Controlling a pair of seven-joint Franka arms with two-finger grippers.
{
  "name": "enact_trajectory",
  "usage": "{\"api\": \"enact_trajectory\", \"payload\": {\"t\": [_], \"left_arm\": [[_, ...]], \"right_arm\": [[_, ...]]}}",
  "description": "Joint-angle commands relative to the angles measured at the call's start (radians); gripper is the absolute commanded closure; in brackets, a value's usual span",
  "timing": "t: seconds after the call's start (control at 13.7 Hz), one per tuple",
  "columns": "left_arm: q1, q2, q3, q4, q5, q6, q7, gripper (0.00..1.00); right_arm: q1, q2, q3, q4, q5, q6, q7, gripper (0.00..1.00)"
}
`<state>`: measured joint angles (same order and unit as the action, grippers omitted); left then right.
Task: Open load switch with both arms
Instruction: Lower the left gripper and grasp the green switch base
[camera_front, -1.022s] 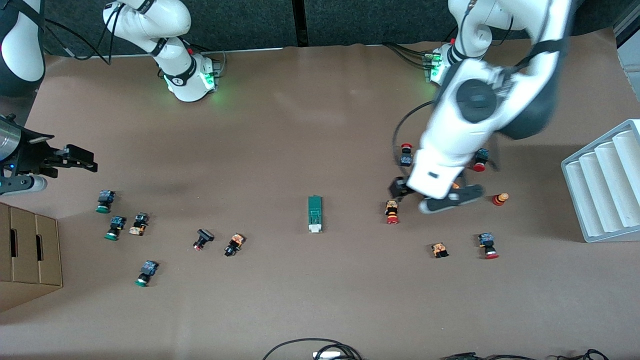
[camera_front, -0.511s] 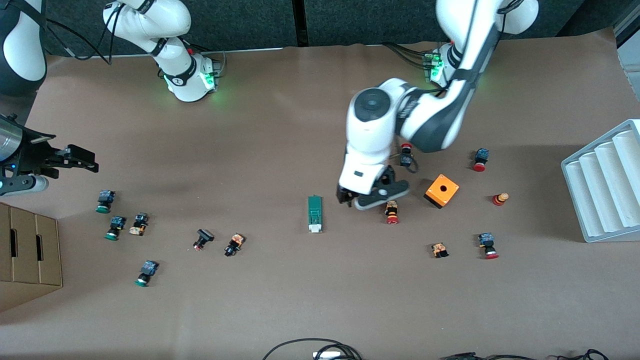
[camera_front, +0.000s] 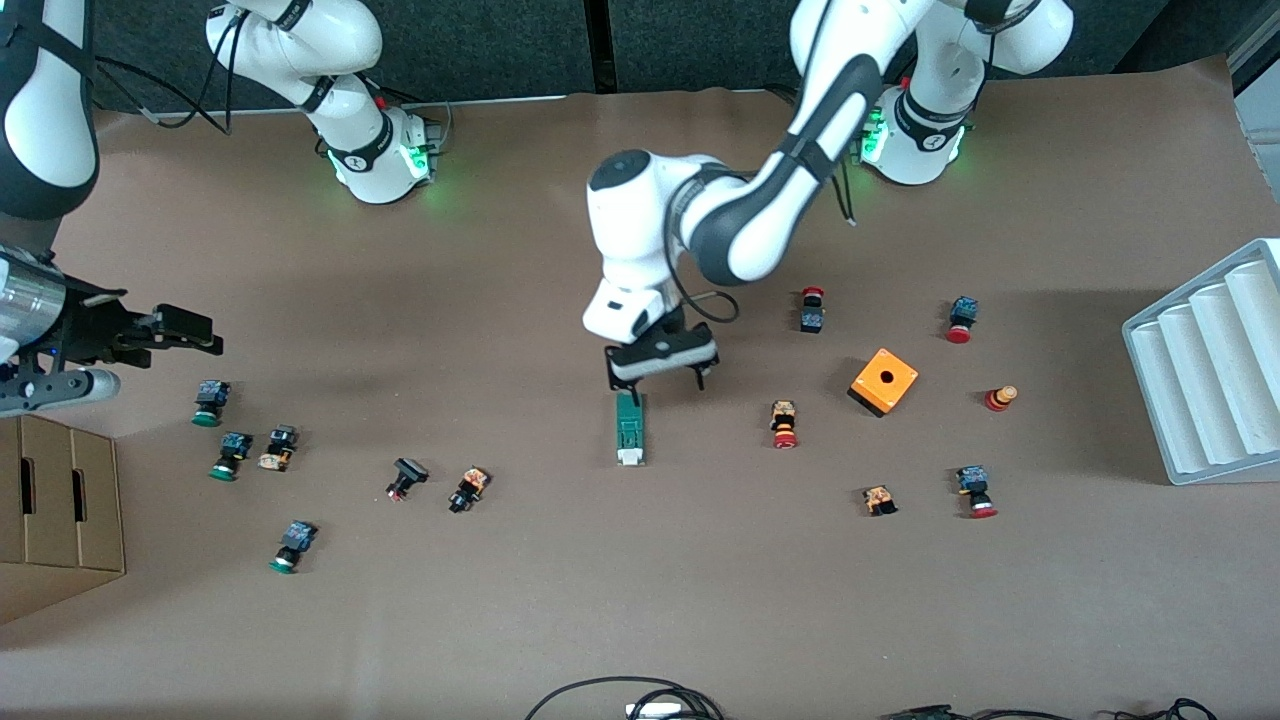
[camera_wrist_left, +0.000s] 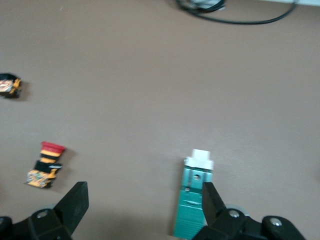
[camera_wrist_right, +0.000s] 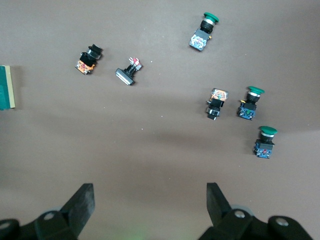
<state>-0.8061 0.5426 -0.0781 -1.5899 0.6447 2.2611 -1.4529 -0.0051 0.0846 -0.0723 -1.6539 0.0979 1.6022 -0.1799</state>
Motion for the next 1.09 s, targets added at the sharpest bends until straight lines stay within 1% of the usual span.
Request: {"api": "enact_trajectory", "payload": {"t": [0.0,0.07,0.22,0.29,0.44,0.58,0.66,0.8,0.95,1.02], "left_arm": [[-0.059,0.059,0.017,0.022,0.120,0.044,-0.154,0.00],[-0.067,0.074,0.017,0.022,0.197,0.048,-0.217,0.00],[-0.079,0.124,0.015,0.022,0.346,0.057,-0.366,0.00],[-0.079,0.157,0.015,0.025,0.416,0.086,-0.423,0.00],[-0.079,0.206,0.015,0.024,0.525,0.120,-0.504,0.00],[-0.090,0.262,0.015,0.025,0.601,0.118,-0.526,0.00],[-0.116,0.281,0.017,0.024,0.624,0.115,-0.556,0.00],[-0.133,0.287,0.020,0.031,0.641,0.110,-0.659,0.00],[-0.148,0.304,0.023,0.031,0.729,0.078,-0.704,0.00],[-0.151,0.319,0.023,0.031,0.777,0.051,-0.758,0.00]], "right_arm": [[-0.007,0.030,-0.001,0.020,0.020,0.005,-0.122,0.00],[-0.007,0.033,-0.001,0.020,0.022,0.014,-0.168,0.00],[-0.007,0.032,-0.001,0.020,0.023,0.038,-0.181,0.00],[-0.007,0.032,-0.001,0.020,0.023,0.038,-0.181,0.00],[-0.009,0.033,-0.001,0.020,0.023,0.038,-0.188,0.00],[-0.007,0.033,-0.001,0.020,0.022,0.039,-0.271,0.00],[-0.004,0.033,-0.001,0.020,0.020,0.042,-0.317,0.00],[-0.006,0.033,-0.001,0.020,0.019,0.051,-0.335,0.00],[-0.006,0.033,-0.001,0.020,0.019,0.053,-0.374,0.00],[-0.006,0.038,-0.001,0.023,0.019,0.054,-0.422,0.00]]}}
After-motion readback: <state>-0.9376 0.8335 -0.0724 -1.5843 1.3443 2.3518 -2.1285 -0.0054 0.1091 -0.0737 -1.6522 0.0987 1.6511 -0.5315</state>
